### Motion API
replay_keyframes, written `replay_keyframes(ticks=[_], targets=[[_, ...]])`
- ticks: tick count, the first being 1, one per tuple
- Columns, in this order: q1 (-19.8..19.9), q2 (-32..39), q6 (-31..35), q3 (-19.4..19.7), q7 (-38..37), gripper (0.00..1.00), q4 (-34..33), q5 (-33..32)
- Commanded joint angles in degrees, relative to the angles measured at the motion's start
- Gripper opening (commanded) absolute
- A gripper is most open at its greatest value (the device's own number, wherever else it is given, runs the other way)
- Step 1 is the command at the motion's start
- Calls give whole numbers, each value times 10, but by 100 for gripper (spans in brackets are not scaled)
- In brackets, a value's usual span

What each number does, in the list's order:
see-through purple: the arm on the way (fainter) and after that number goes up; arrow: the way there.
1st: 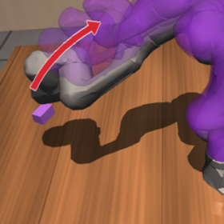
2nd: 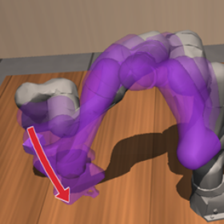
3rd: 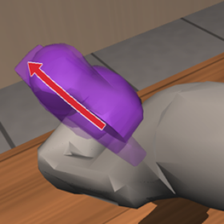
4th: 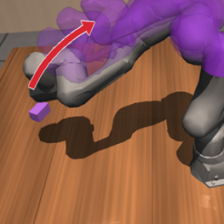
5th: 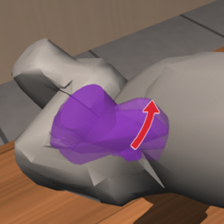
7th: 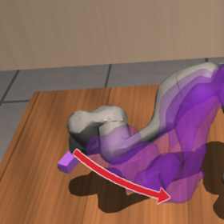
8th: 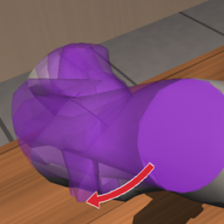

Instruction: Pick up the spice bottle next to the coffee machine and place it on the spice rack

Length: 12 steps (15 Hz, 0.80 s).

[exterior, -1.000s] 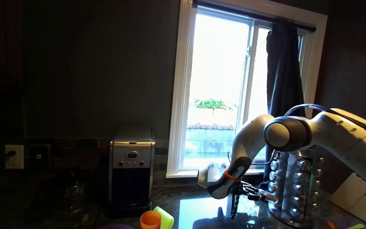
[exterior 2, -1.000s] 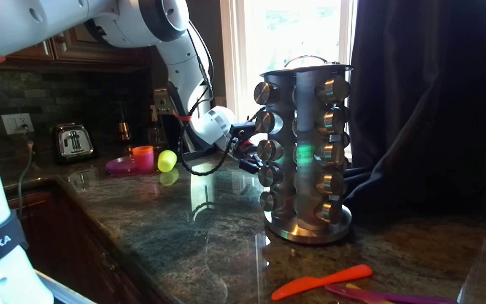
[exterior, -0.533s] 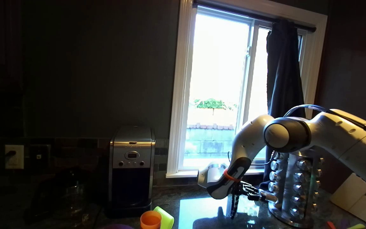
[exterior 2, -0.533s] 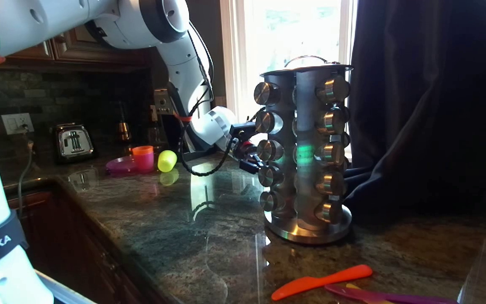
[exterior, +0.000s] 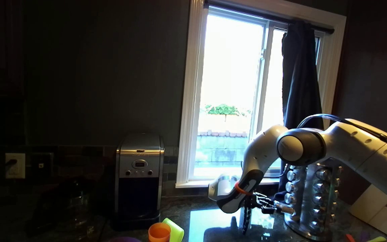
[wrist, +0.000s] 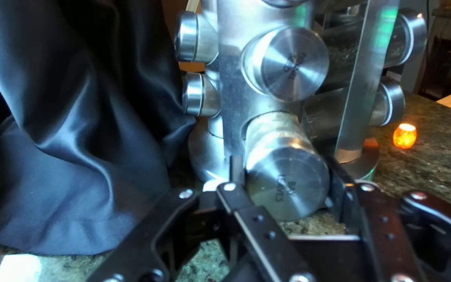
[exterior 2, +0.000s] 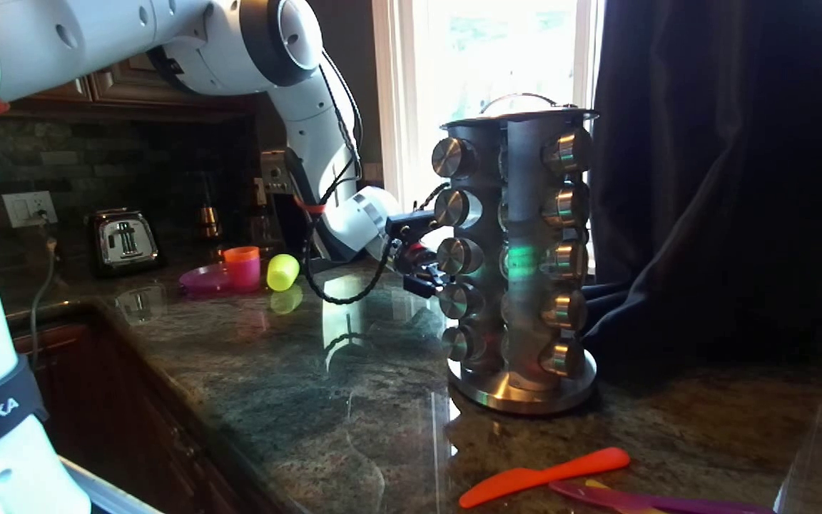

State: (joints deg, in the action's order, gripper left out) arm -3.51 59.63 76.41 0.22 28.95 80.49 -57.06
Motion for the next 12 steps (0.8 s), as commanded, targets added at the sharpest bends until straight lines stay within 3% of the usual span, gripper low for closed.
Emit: replay_keyframes(ticks=[1, 5, 6, 12], targets=[[6, 4, -7, -8, -2, 50, -6, -5], [6, 6, -8, -8, -2, 50, -9, -4], [6, 6, -8, -8, -2, 25, -9, -4], [-11, 31, -33, 8, -32, 25, -17, -24]])
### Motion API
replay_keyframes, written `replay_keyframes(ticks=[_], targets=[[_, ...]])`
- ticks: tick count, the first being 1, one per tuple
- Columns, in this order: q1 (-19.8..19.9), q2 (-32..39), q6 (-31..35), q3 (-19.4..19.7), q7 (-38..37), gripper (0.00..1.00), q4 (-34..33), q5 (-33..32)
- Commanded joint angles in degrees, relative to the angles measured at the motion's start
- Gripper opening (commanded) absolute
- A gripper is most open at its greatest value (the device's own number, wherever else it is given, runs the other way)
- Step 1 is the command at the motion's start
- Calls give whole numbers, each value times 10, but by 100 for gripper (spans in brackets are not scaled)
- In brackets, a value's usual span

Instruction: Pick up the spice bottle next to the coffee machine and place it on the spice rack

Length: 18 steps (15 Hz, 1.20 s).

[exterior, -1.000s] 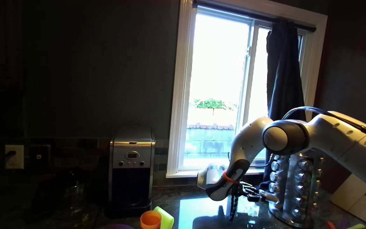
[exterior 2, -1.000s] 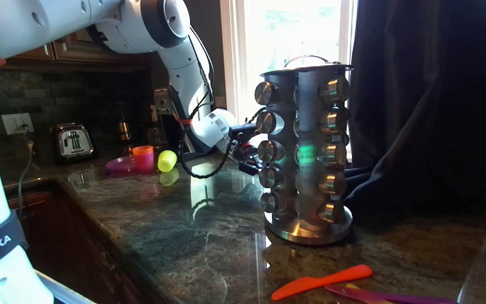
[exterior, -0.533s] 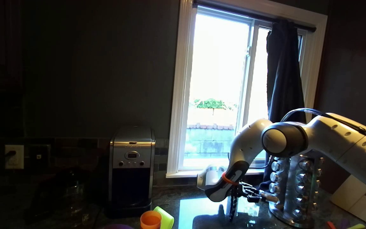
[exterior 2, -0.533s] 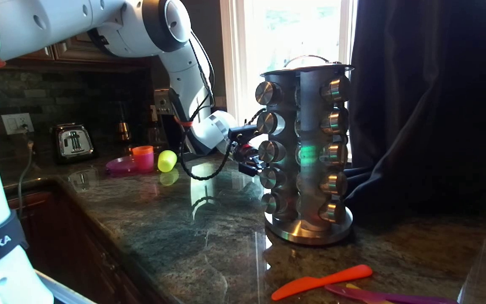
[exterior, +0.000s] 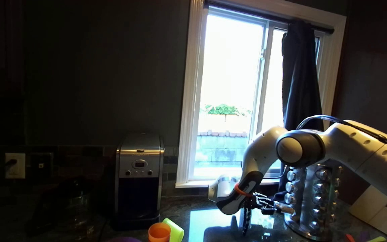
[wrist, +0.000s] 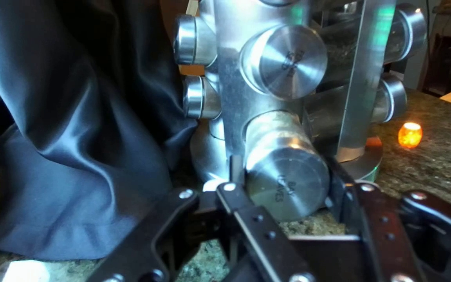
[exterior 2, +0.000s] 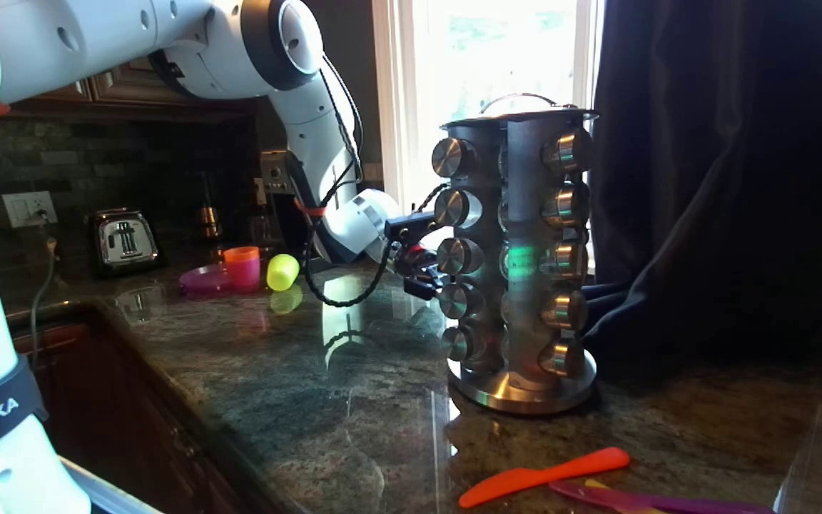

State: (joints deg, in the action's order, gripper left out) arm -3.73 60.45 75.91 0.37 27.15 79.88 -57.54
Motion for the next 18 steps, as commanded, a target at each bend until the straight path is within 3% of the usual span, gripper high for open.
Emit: replay_keyframes(ticks=[1, 10, 18], targets=[[-11, 27, -33, 9, -17, 25, -11, -27], [-3, 44, -41, 10, 8, 25, -11, -66], [29, 24, -13, -7, 91, 25, -3, -55]])
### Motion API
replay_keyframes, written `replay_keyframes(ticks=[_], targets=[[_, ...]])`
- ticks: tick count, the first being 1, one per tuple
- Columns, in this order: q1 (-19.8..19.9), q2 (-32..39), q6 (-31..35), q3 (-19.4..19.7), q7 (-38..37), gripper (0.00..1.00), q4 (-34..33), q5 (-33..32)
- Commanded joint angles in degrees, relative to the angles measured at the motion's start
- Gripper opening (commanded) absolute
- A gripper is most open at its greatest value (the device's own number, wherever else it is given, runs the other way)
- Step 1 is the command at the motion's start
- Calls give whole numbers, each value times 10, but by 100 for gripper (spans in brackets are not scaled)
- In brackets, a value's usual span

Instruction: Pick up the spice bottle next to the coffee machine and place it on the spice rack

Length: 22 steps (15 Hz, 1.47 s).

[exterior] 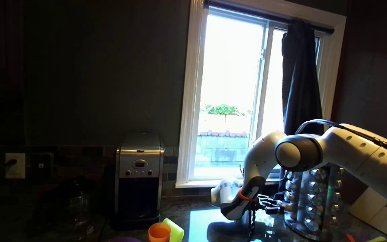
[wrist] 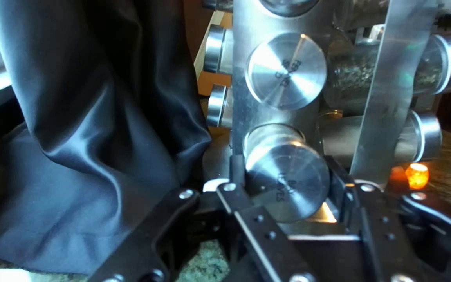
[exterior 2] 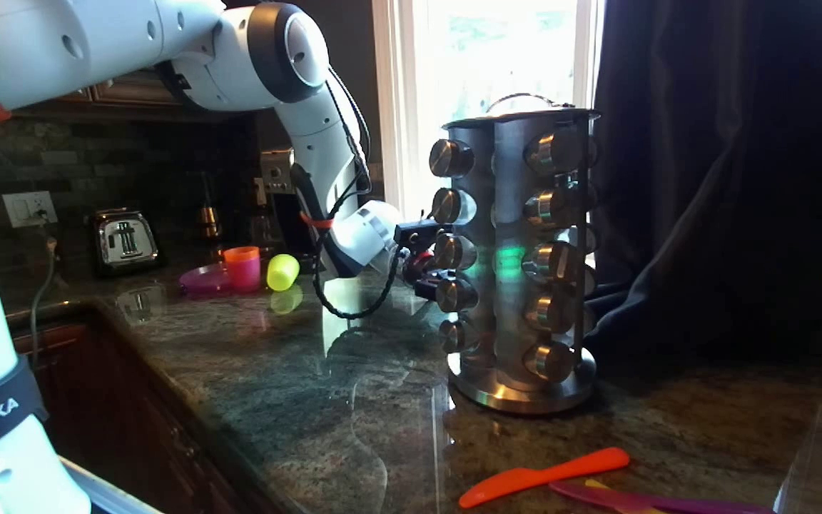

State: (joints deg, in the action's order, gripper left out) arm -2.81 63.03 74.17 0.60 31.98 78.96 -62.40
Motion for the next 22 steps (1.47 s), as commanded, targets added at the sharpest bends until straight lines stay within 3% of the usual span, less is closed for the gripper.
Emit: replay_keyframes(ticks=[1, 10, 19, 20, 21, 22], targets=[[24, -4, 9, -11, 56, 25, 7, -4], [70, -12, 37, -18, 153, 25, -2, 28], [107, -25, 54, -14, 178, 25, -11, 89], [107, -29, 60, -15, 181, 75, -7, 90], [106, -32, 63, -14, 181, 76, -3, 91], [107, -35, 68, -15, 182, 83, 2, 96]])
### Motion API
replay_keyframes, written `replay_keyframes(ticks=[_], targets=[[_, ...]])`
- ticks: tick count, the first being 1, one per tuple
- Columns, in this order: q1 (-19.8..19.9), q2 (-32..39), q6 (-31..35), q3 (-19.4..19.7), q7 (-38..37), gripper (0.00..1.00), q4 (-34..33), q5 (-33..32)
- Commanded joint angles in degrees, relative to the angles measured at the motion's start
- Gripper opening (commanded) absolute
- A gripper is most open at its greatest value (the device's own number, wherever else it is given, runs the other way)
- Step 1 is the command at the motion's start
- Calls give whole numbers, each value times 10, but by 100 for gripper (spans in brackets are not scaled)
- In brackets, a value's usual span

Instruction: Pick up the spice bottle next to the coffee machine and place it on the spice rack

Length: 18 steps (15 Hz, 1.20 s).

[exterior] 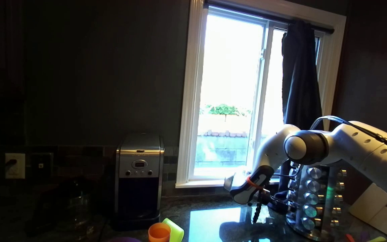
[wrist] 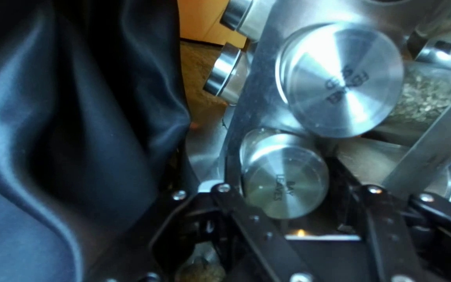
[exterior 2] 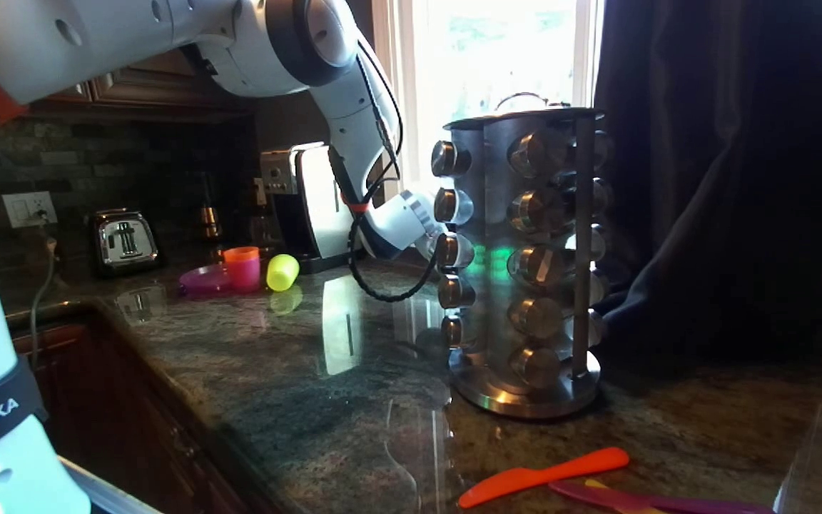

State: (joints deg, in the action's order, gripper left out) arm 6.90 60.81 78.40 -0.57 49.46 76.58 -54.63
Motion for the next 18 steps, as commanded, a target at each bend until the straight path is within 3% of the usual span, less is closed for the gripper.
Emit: replay_keyframes(ticks=[1, 3, 9, 18], targets=[[12, -19, 36, -6, 10, 90, 35, 20], [14, -33, 60, -9, 14, 100, 55, 25], [29, -130, 155, -37, 59, 100, 156, 65], [41, -256, 162, -57, 161, 100, 220, 312]])
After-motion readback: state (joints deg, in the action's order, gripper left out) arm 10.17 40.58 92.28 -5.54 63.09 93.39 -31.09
